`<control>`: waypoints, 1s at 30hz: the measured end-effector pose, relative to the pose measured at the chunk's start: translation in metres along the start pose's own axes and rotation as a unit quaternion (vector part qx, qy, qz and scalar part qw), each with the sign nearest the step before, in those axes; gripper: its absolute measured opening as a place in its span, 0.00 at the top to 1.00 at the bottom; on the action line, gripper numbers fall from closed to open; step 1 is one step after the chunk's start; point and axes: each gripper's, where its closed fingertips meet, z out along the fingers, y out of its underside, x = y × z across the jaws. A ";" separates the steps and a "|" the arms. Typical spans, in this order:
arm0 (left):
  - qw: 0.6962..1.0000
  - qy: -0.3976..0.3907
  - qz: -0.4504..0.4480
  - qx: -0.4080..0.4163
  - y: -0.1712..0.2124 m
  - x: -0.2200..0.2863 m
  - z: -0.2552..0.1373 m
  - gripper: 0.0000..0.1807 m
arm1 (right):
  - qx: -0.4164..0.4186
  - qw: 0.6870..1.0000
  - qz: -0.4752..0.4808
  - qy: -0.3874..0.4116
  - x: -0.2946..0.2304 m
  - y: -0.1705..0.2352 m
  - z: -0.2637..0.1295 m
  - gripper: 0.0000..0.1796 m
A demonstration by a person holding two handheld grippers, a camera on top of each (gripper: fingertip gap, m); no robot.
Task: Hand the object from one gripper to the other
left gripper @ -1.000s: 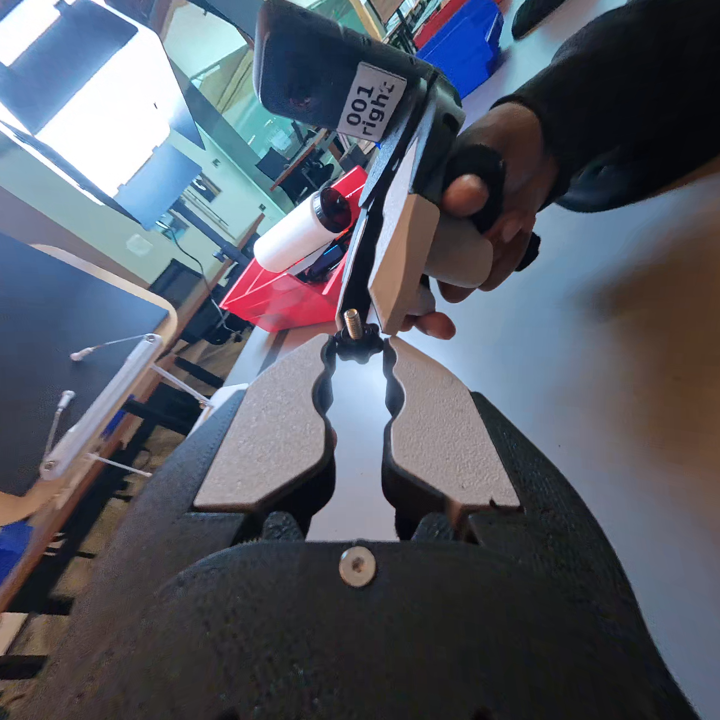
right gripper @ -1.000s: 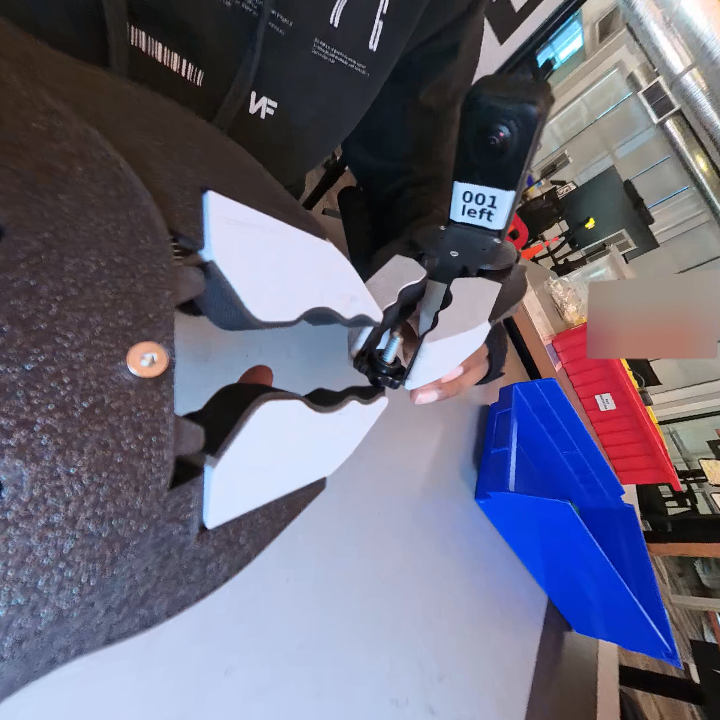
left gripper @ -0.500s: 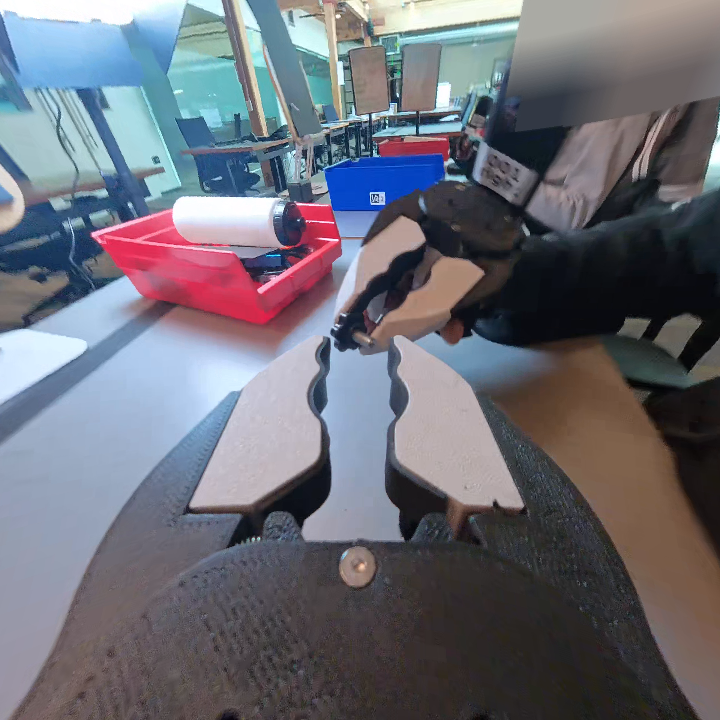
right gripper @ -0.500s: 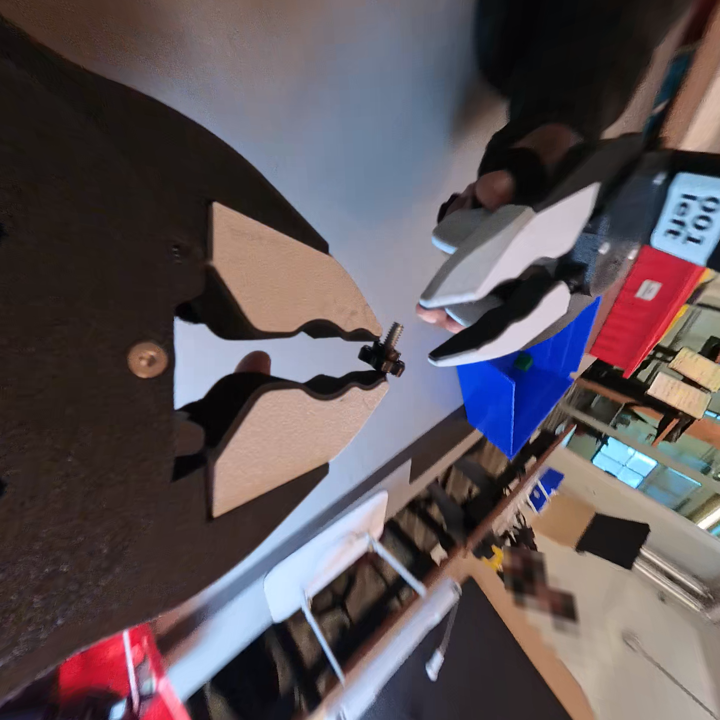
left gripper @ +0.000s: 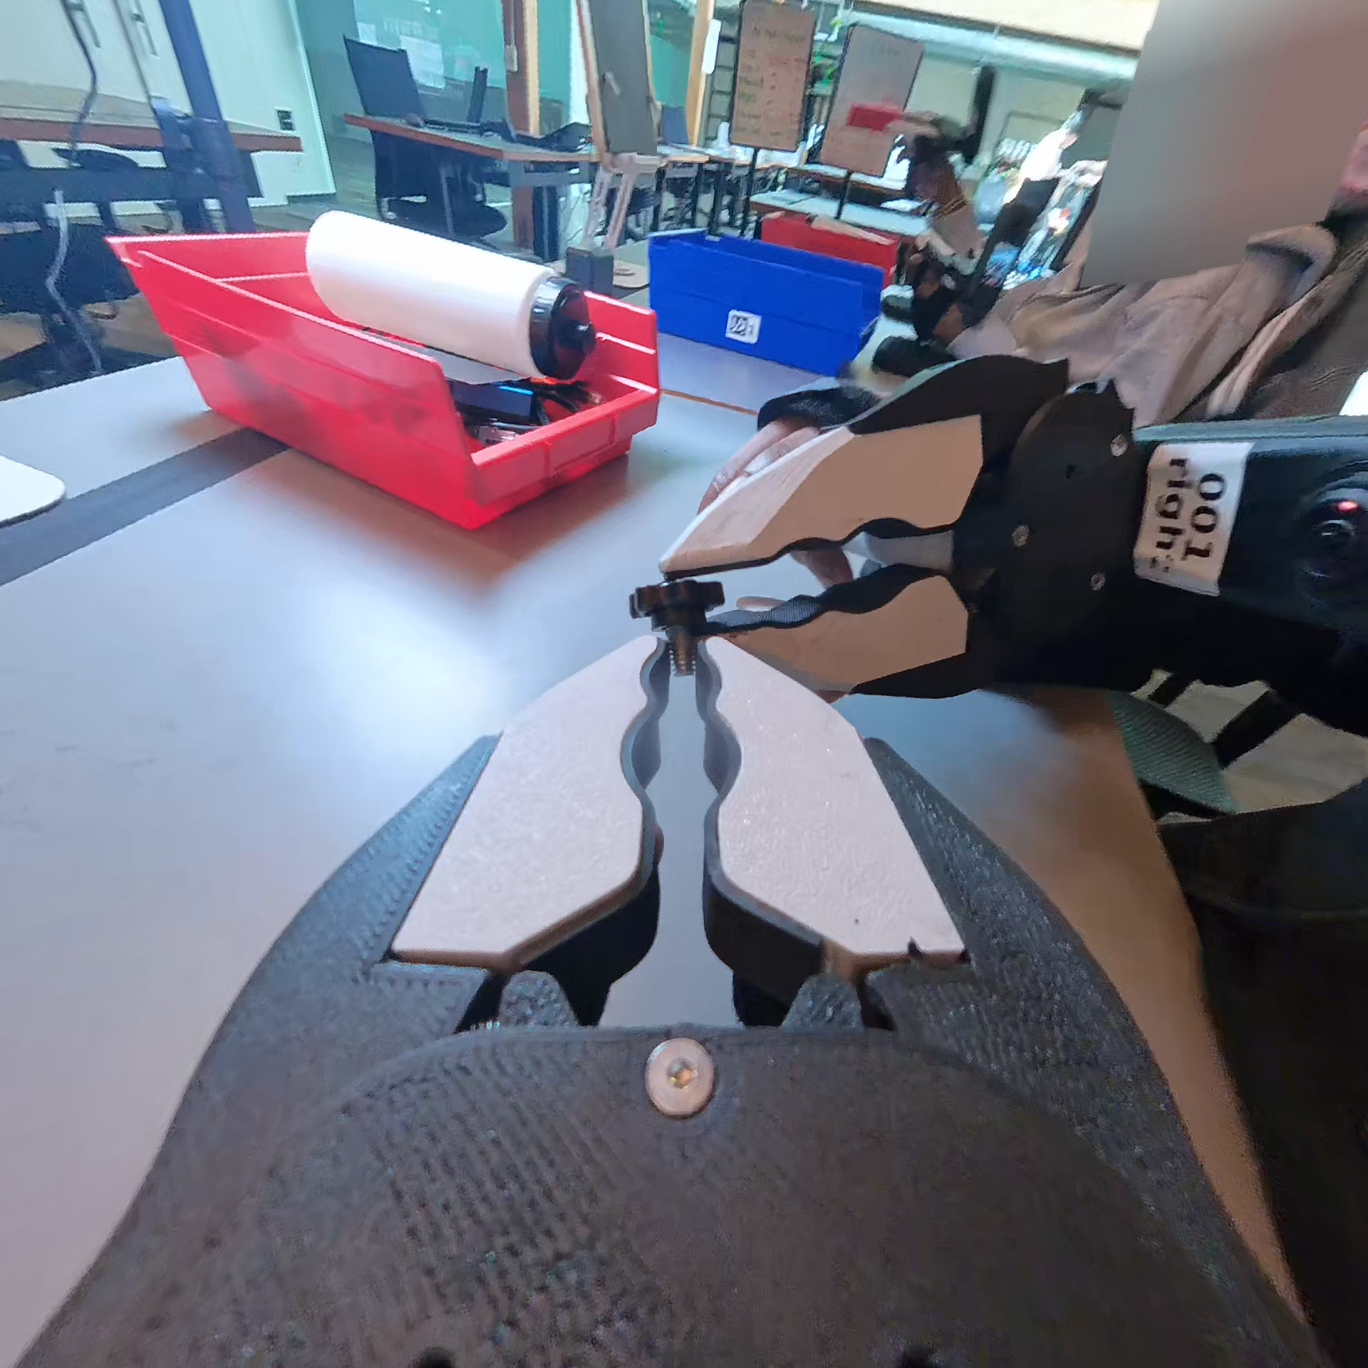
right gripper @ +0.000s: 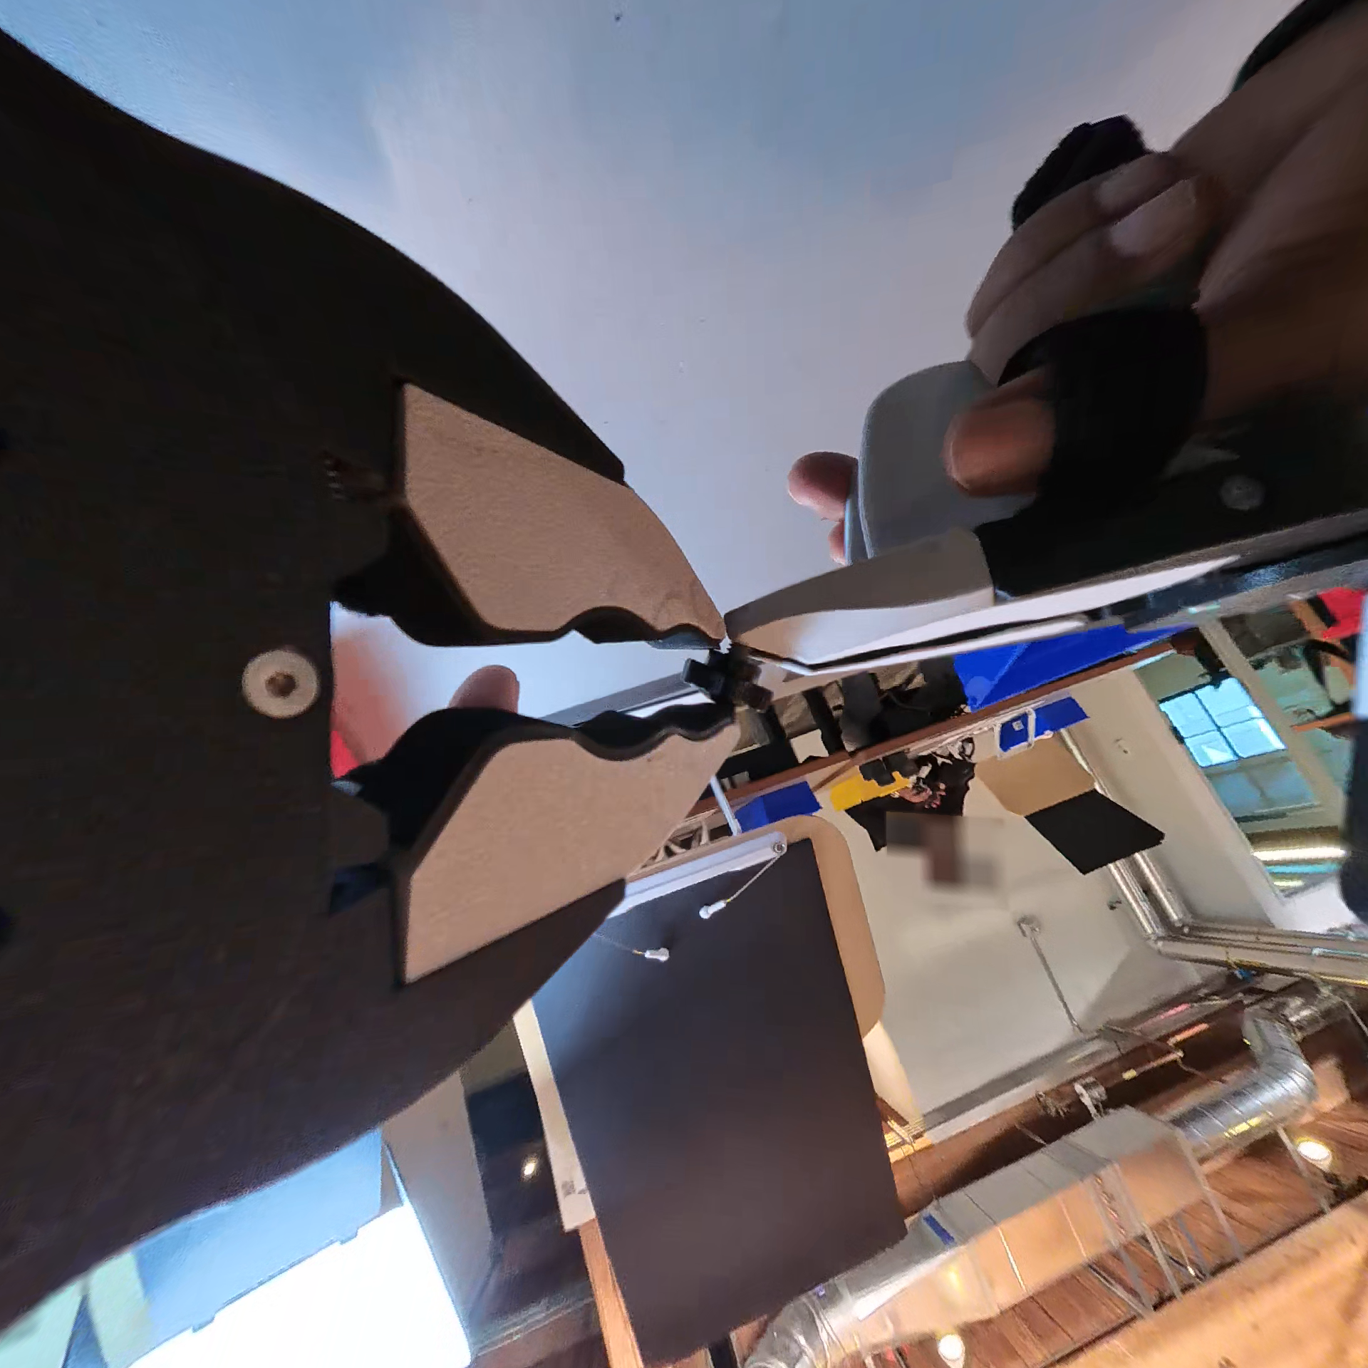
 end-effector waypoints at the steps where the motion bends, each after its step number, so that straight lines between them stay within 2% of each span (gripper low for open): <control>1: 1.000 0.018 -0.014 0.010 -0.004 0.003 -0.002 0.97 | 0.015 1.000 0.017 0.001 0.003 -0.003 -0.002 0.92; 5: 0.983 0.129 -0.109 0.069 -0.021 0.017 -0.011 0.97 | 0.114 0.988 0.101 -0.009 0.015 -0.023 -0.015 0.92; 9: 0.959 0.206 -0.174 0.089 -0.027 0.028 -0.016 0.97 | 0.158 0.978 0.134 -0.018 0.021 -0.032 -0.024 0.92; 14: 0.949 0.237 -0.191 0.088 -0.027 0.035 -0.016 0.97 | 0.173 0.975 0.136 -0.035 0.017 -0.038 -0.028 0.96; 20: 0.942 0.246 -0.213 0.087 -0.027 0.033 -0.016 0.97 | 0.167 0.975 0.142 -0.040 0.017 -0.037 -0.026 0.97; 23: 0.948 0.227 -0.205 0.086 -0.026 0.028 -0.015 0.97 | 0.150 0.978 0.141 -0.040 0.017 -0.032 -0.024 0.97; 25: 0.967 0.177 -0.165 0.083 -0.026 0.018 -0.015 0.95 | 0.129 0.982 0.130 -0.037 0.016 -0.026 -0.020 0.97; 28: 0.993 0.075 -0.052 0.072 -0.028 0.000 -0.020 0.92 | 0.099 0.989 0.102 -0.043 0.009 -0.017 -0.016 0.97; 30: 0.998 0.010 0.052 0.045 -0.026 -0.006 -0.022 0.92 | 0.076 0.992 0.088 -0.050 0.003 -0.012 -0.012 0.97</control>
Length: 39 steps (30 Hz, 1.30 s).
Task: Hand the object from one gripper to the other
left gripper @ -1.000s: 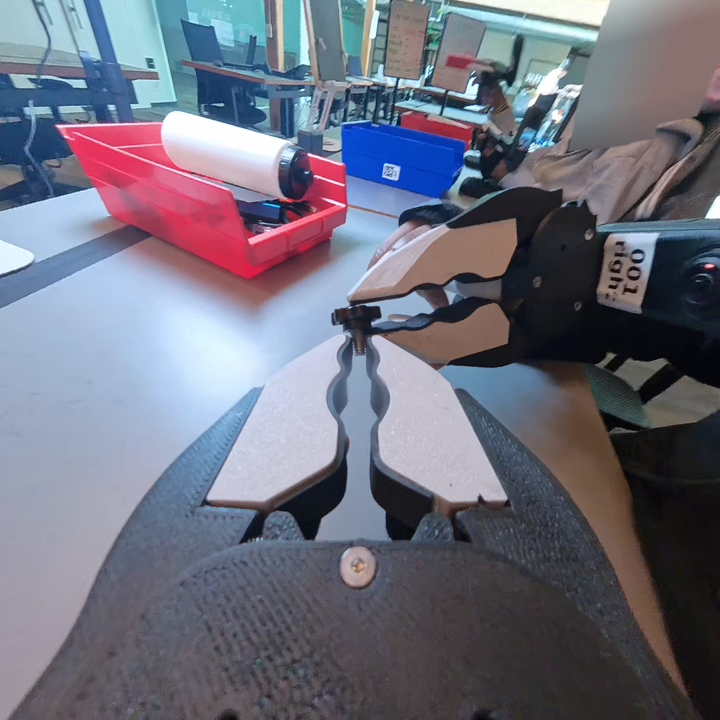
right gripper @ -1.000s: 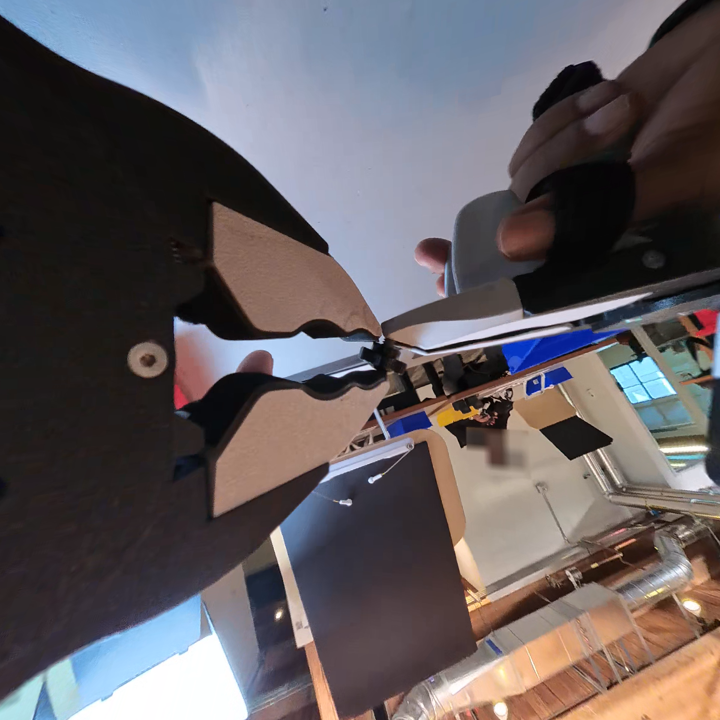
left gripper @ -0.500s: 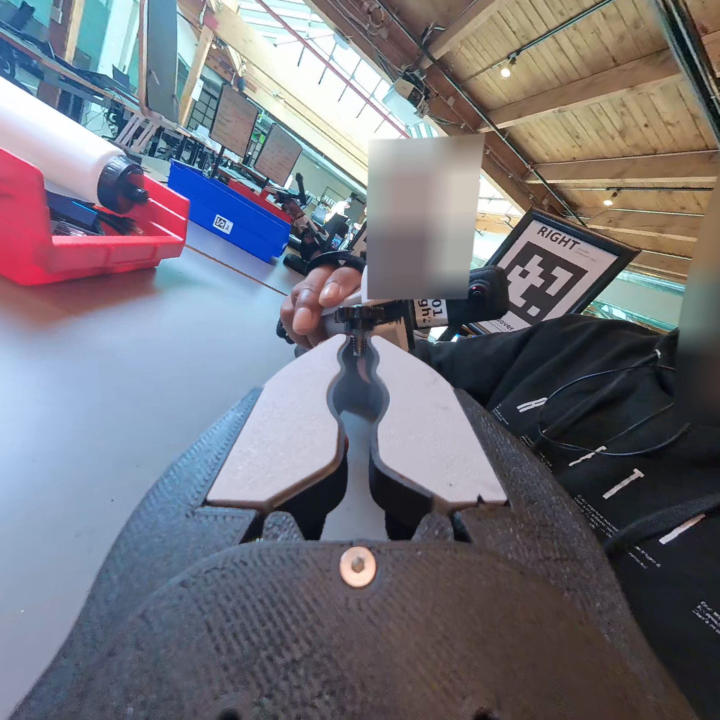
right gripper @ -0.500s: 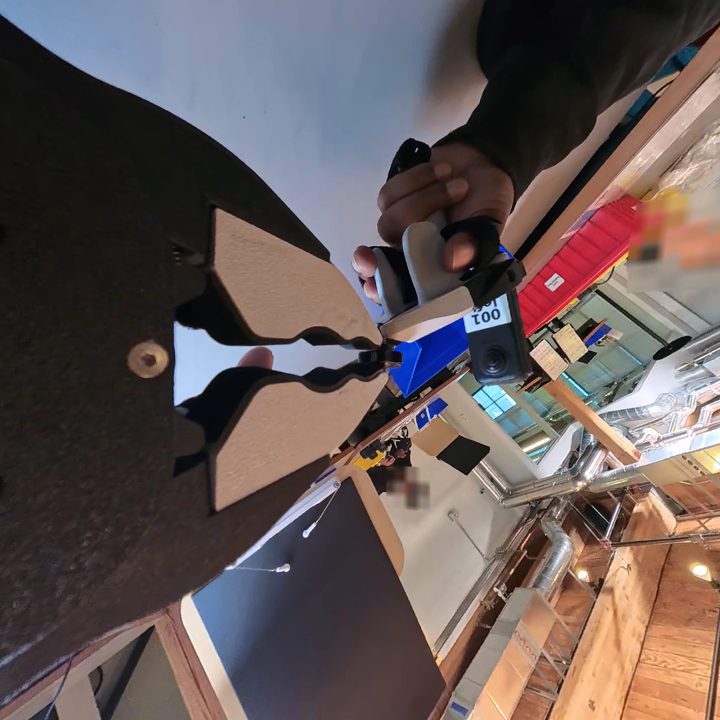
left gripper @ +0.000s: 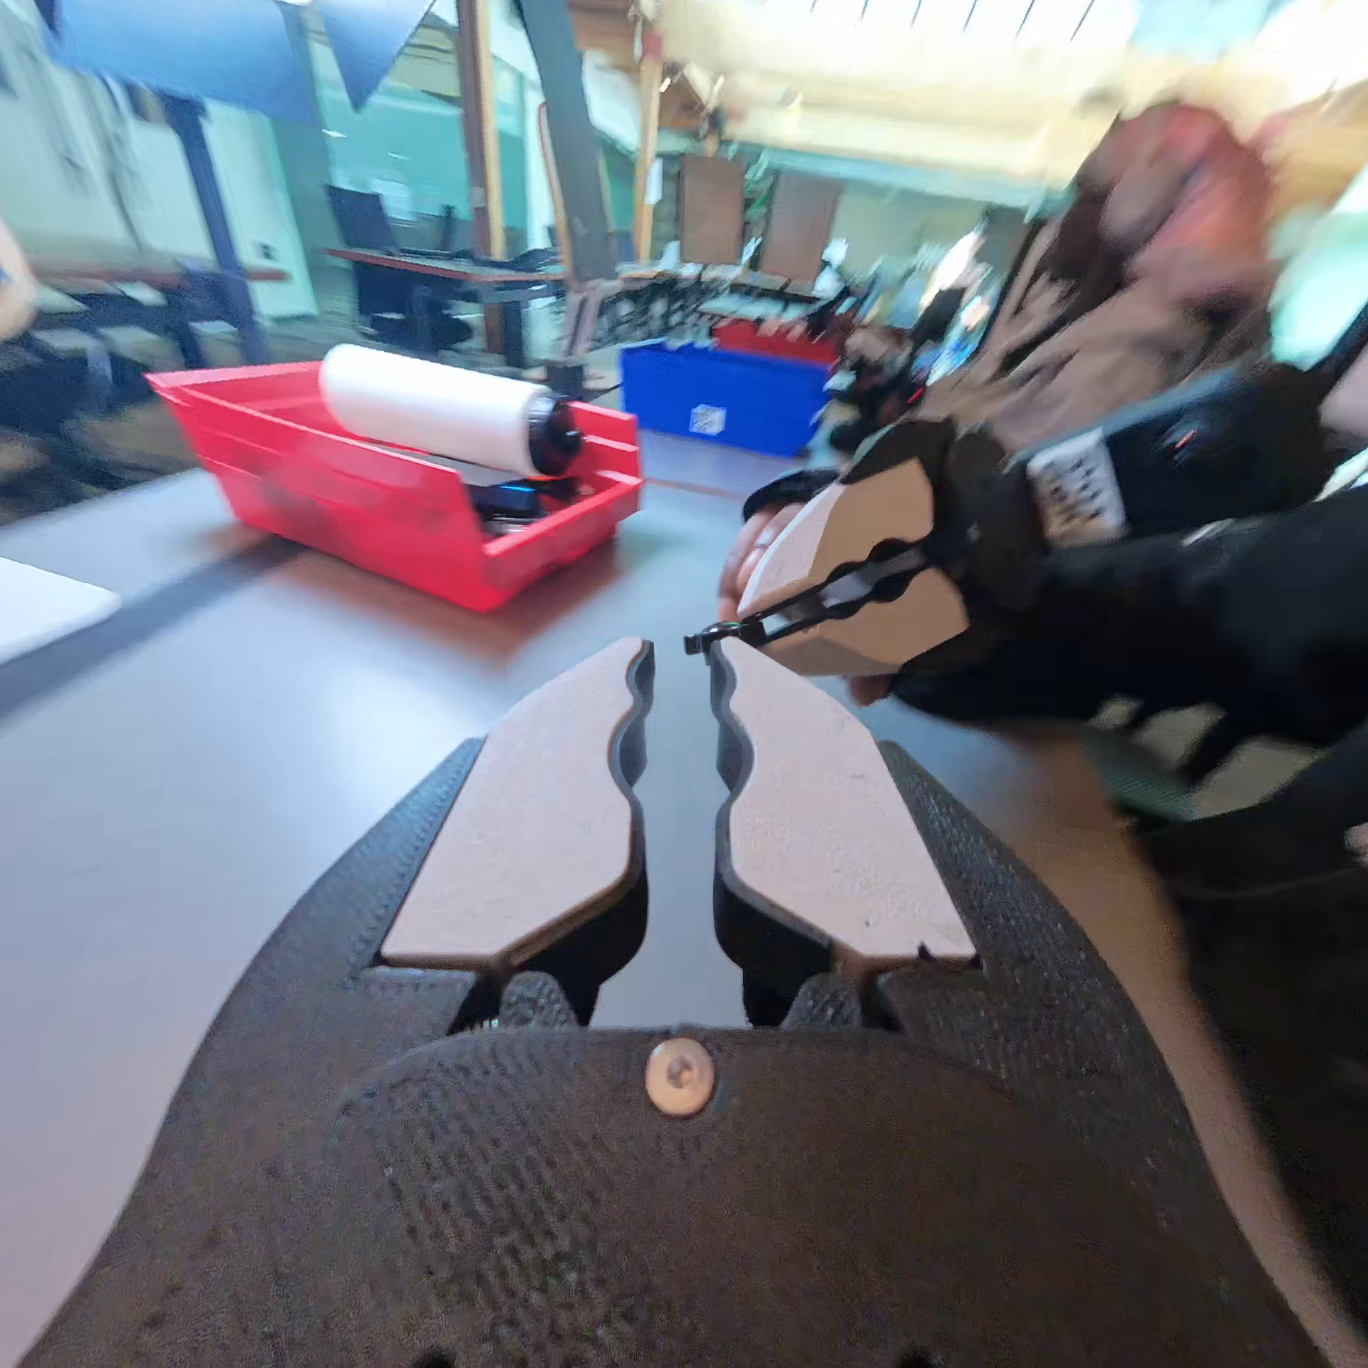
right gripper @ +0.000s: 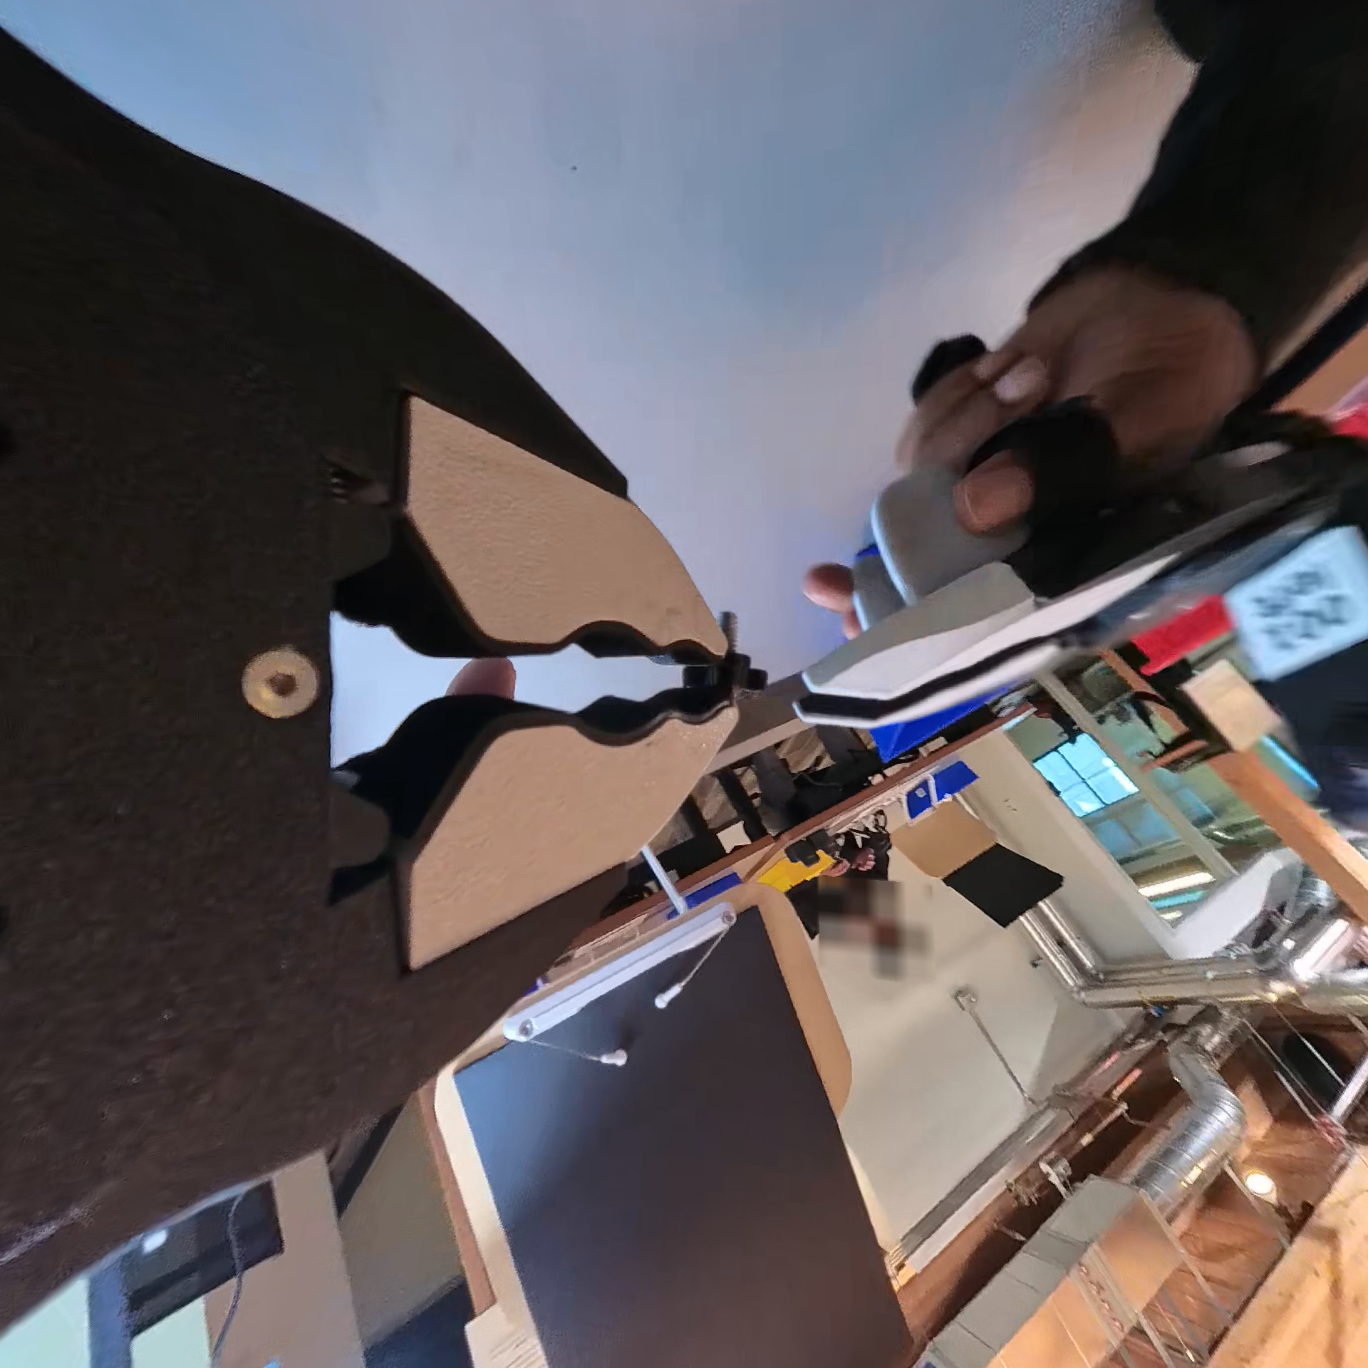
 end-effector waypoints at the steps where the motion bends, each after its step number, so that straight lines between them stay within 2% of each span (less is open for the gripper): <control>1: 0.998 -0.024 0.061 -0.018 0.002 0.000 0.000 0.92 | -0.008 1.000 -0.005 -0.002 -0.002 0.002 0.001 0.97; 4: 0.969 -0.069 0.225 -0.073 0.011 0.006 0.003 0.92 | -0.039 0.999 -0.015 -0.018 -0.010 0.011 0.006 0.97; 6: 0.948 -0.079 0.290 -0.105 0.020 0.009 0.005 0.92 | -0.048 0.998 -0.020 -0.033 -0.016 0.014 0.007 0.97; 10: 0.919 -0.078 0.356 -0.149 0.038 0.009 0.008 0.93 | -0.056 0.996 -0.019 -0.062 -0.027 0.016 0.008 0.97; 14: 0.903 -0.061 0.388 -0.172 0.048 0.013 0.008 0.95 | -0.052 0.994 -0.019 -0.091 -0.036 0.016 0.007 0.97; 18: 0.897 -0.047 0.405 -0.170 0.052 0.017 0.008 0.96 | -0.019 0.993 -0.011 -0.114 -0.041 0.009 0.002 0.97; 22: 0.933 -0.017 0.349 -0.088 0.030 0.028 0.005 0.97 | 0.061 0.987 0.085 -0.118 -0.026 -0.011 -0.006 0.94; 24: 0.947 0.003 0.317 -0.059 0.021 0.034 0.003 0.97 | 0.076 0.983 0.104 -0.128 -0.022 -0.014 -0.010 0.90; 26: 0.953 0.019 0.299 -0.045 0.019 0.039 0.002 0.97 | 0.091 0.982 0.107 -0.127 -0.020 -0.017 -0.013 0.91; 28: 0.956 0.028 0.290 -0.039 0.018 0.041 0.002 0.97 | 0.095 0.979 0.111 -0.139 -0.023 -0.020 -0.014 0.94; 39: 0.959 0.059 0.272 -0.044 0.024 0.047 0.001 0.97 | 0.097 0.959 0.179 -0.199 -0.030 -0.020 -0.018 0.94</control>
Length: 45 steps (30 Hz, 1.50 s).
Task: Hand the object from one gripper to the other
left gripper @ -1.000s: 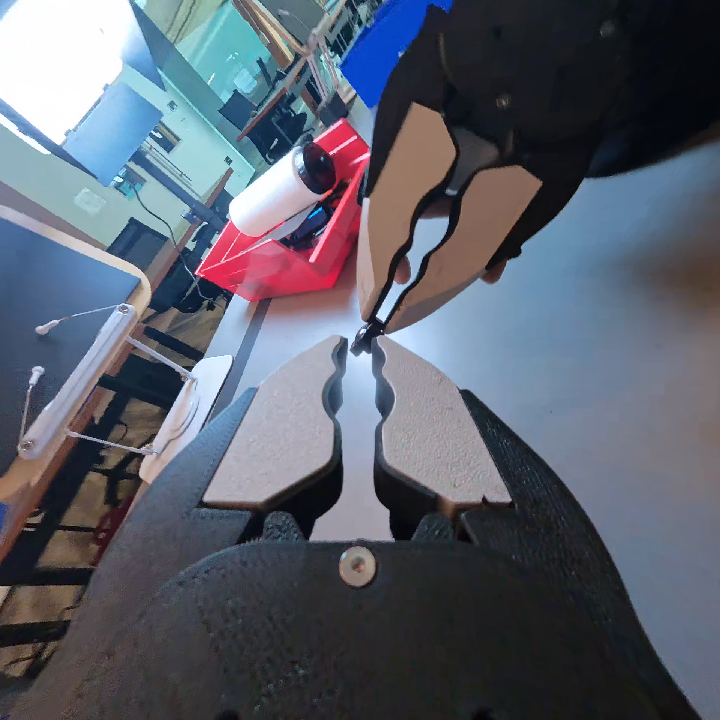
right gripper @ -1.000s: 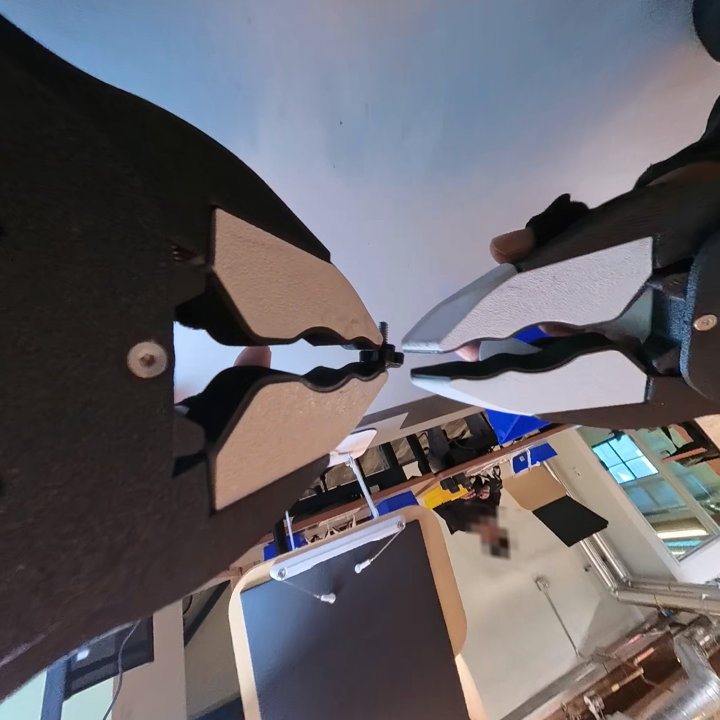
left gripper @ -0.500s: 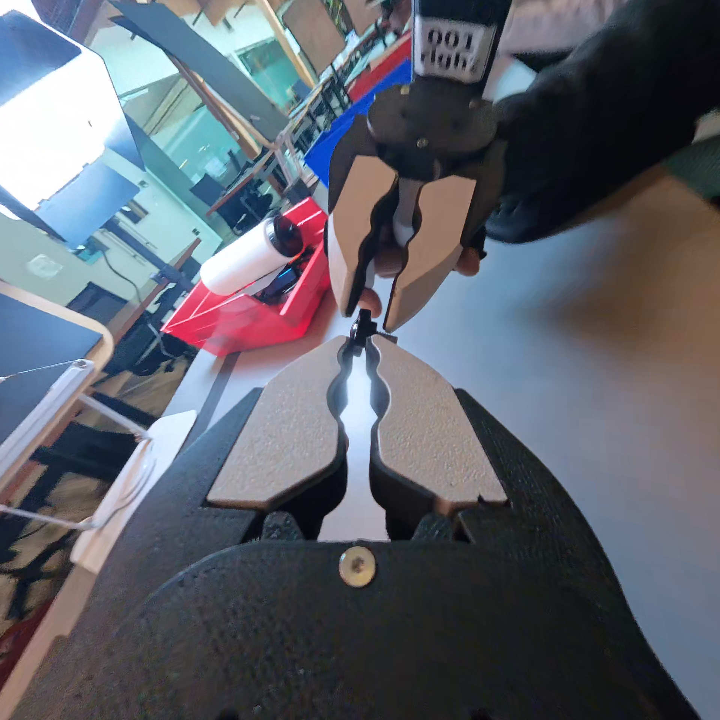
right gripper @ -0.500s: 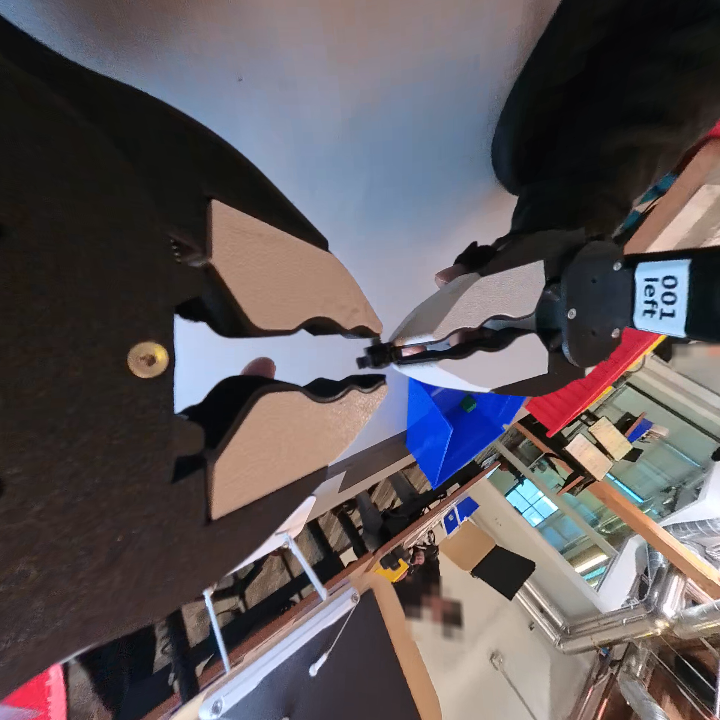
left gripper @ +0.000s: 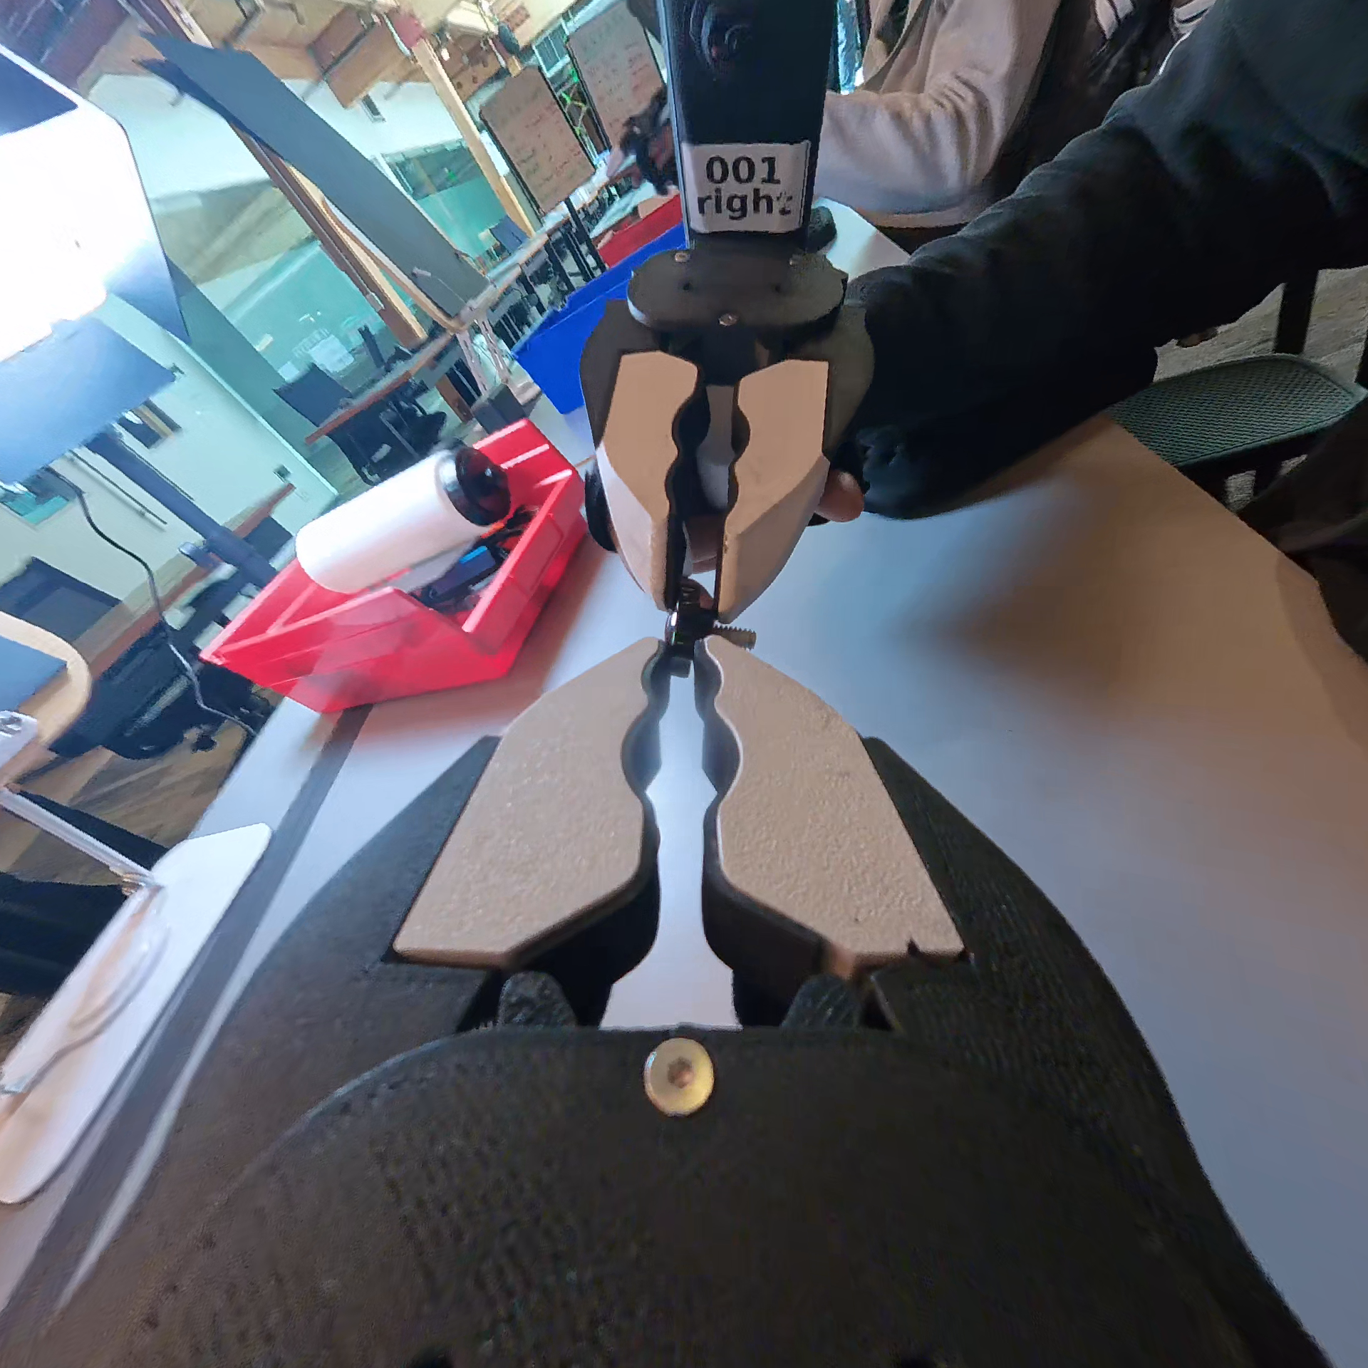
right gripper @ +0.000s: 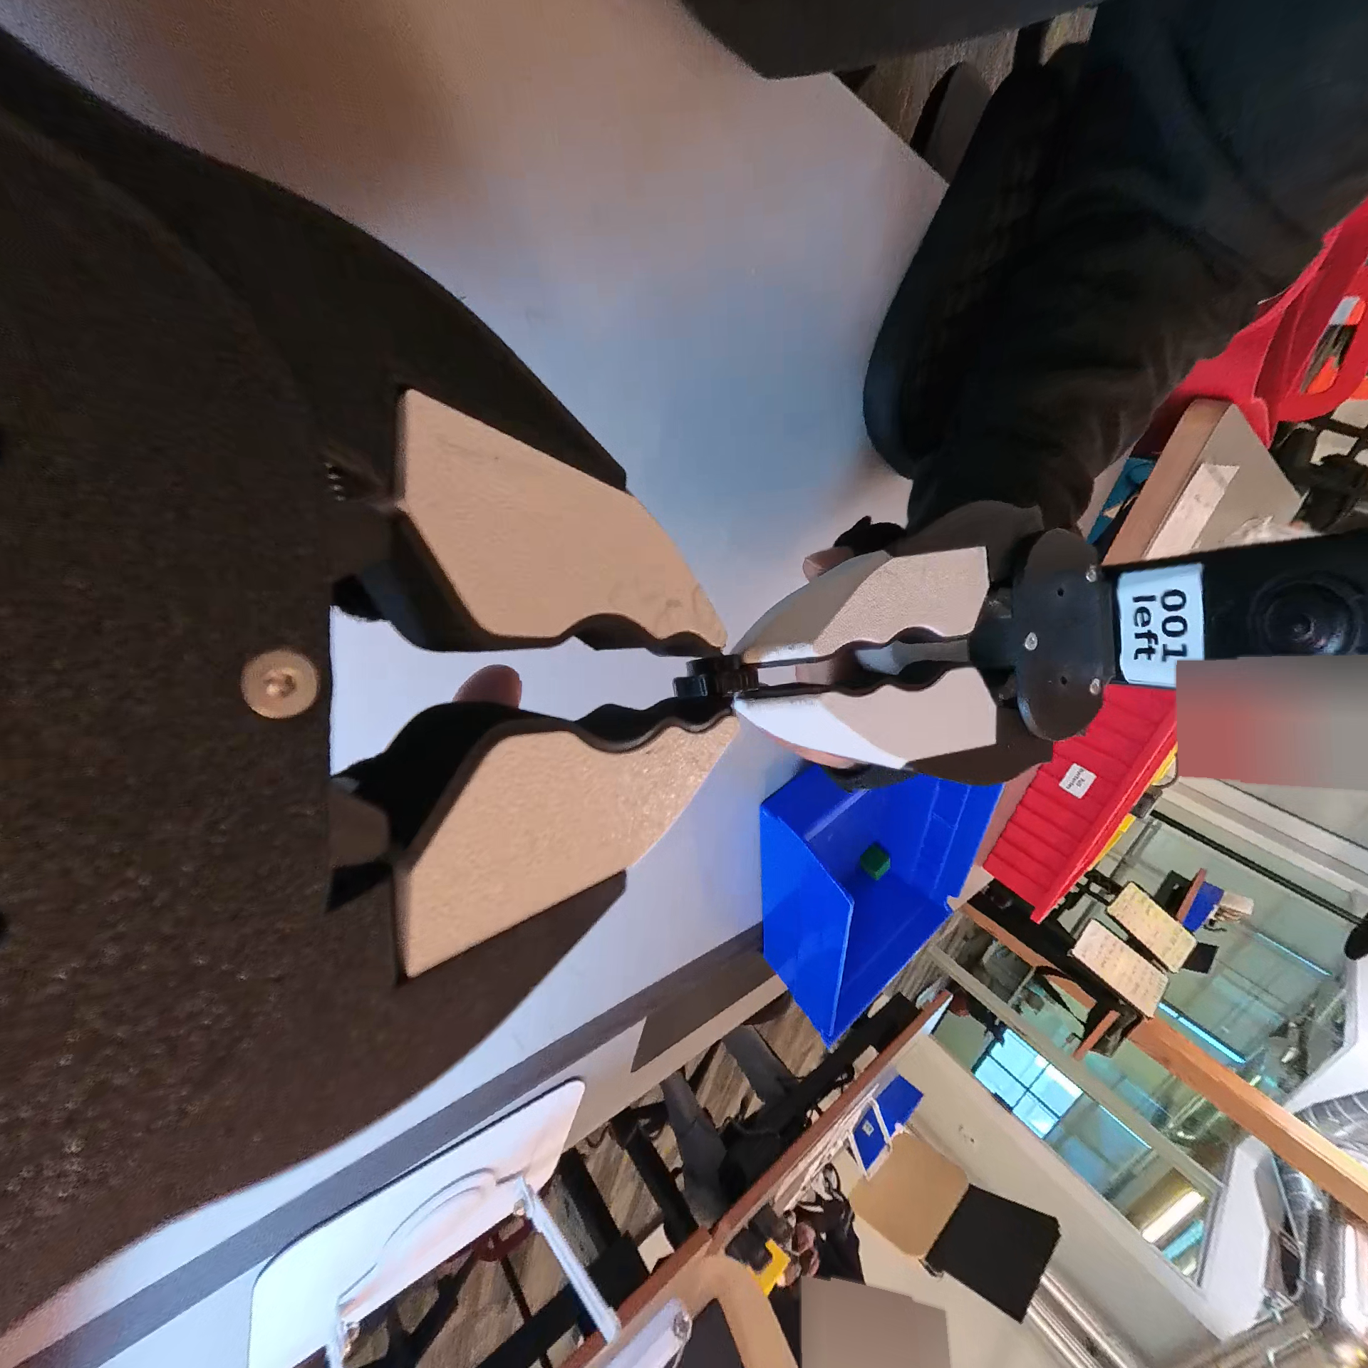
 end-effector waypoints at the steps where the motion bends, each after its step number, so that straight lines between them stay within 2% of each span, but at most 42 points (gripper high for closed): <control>1: 1.000 0.002 -0.012 -0.004 0.002 -0.001 0.000 0.97 | -0.006 1.000 0.000 0.006 0.001 0.002 0.001 0.94; 5: 1.000 -0.006 -0.010 -0.023 0.003 -0.003 0.001 0.92 | -0.053 0.998 -0.031 0.031 0.004 0.012 0.006 0.94; 11: 0.995 -0.017 0.044 -0.090 0.021 0.001 0.007 0.96 | -0.111 0.990 -0.076 0.042 0.000 0.027 0.013 0.95; 17: 0.998 -0.016 0.043 -0.047 0.006 0.000 0.003 0.97 | -0.046 0.998 -0.029 0.027 0.000 0.010 0.008 0.94; 20: 1.000 -0.007 0.026 -0.008 -0.004 0.000 -0.002 0.97 | -0.021 1.000 0.007 0.007 0.002 0.006 0.003 0.89; 27: 0.999 0.018 0.005 0.029 -0.015 0.006 -0.004 0.97 | 0.002 1.000 0.011 -0.008 -0.004 -0.001 0.003 0.94; 35: 1.000 0.017 -0.014 -0.008 0.000 0.002 -0.002 0.97 | -0.053 0.998 -0.027 0.018 0.000 0.013 0.006 0.94; 39: 0.999 0.006 0.008 -0.047 0.008 0.003 0.002 0.91 | -0.093 0.994 -0.052 0.037 0.002 0.022 0.009 0.94; 42: 0.996 -0.014 0.036 -0.081 0.017 0.001 0.006 0.94 | -0.115 0.990 -0.064 0.043 0.002 0.027 0.011 0.94; 45: 0.997 -0.016 0.037 -0.068 0.012 0.000 0.005 0.94 | -0.088 0.994 -0.047 0.037 0.003 0.021 0.009 0.94</control>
